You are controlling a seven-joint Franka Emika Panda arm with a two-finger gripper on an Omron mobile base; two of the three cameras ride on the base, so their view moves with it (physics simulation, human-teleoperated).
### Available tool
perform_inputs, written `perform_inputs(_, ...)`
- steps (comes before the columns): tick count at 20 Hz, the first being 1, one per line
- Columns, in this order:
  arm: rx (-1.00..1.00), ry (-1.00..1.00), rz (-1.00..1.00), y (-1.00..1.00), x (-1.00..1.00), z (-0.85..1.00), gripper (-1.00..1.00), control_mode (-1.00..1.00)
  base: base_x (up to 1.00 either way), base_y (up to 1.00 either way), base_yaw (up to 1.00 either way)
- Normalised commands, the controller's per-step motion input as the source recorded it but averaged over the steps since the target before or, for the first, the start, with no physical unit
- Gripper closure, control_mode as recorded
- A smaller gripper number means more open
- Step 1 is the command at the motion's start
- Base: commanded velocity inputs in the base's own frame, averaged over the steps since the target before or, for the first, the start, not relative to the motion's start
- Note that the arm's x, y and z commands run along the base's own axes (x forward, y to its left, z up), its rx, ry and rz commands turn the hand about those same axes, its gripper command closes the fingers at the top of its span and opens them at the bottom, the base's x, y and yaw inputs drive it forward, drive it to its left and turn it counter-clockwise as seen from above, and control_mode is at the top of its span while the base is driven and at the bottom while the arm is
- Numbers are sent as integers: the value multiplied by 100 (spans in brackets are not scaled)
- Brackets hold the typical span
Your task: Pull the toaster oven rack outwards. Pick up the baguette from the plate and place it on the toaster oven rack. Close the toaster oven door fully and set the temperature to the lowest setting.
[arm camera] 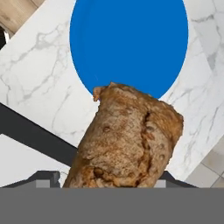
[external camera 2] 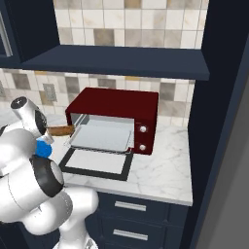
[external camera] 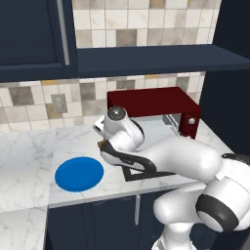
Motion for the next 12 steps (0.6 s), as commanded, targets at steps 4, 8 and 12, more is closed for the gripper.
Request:
perform_inputs(4, 3, 0, 0, -91, 0, 8, 100, -100, 0, 0, 0)
perform_inputs(8, 5, 0, 0, -86, 0, 0, 100, -100, 0, 0, 0)
perform_inputs(12, 5, 0, 0, -71, 6, 0, 100, -100, 0, 0, 0)
